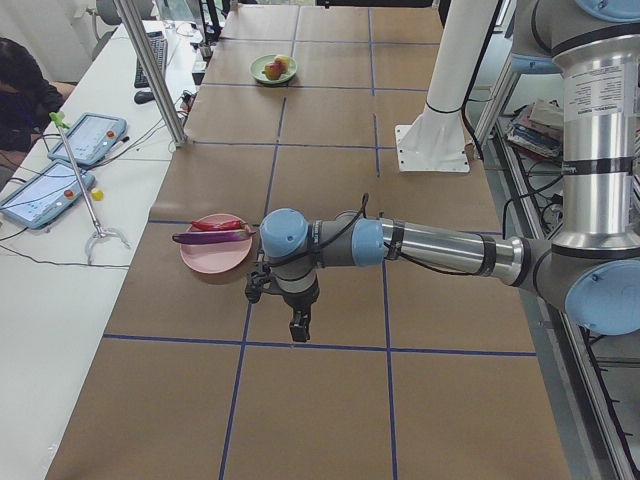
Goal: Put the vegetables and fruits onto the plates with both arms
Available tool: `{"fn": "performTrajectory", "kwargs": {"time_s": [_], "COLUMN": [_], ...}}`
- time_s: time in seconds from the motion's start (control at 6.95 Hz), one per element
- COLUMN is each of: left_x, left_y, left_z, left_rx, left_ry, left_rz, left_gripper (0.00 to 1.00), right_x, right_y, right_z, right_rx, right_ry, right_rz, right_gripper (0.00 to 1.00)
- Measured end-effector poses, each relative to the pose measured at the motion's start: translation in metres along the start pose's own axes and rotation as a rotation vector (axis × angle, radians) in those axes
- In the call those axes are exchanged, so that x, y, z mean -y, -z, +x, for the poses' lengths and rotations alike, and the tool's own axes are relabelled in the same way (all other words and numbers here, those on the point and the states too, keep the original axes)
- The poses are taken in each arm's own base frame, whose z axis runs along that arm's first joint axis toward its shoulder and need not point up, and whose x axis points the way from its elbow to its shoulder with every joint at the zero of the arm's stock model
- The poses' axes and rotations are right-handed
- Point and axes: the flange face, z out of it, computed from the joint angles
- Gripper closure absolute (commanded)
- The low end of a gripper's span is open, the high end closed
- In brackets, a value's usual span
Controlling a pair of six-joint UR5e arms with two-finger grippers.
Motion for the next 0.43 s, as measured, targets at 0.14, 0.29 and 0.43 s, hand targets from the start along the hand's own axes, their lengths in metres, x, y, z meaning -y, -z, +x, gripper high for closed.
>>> {"fn": "performTrajectory", "kwargs": {"time_s": [0.14,0.29,0.43], "left_x": [-0.0001,-0.0002,-0.0001], "left_y": [0.0,0.0007,0.0018], "left_z": [0.0001,0.0007,0.0016], "left_rx": [0.001,0.002,0.003], "left_ry": [0.0,-0.002,-0.005], "left_rz": [0.0,0.002,0.004], "left_gripper": [0.0,0.0,0.0], "right_x": [-0.0009,-0.002,-0.0024], "right_y": [-0.0006,-0.0012,-0.0012], "right_z": [0.0006,0.0011,0.0011], "right_rx": [0.001,0.002,0.002], "right_ry": [-0.001,-0.002,0.002], "right_rz": [-0.001,-0.003,-0.003], "right_gripper": [0.0,0.0,0.0]}}
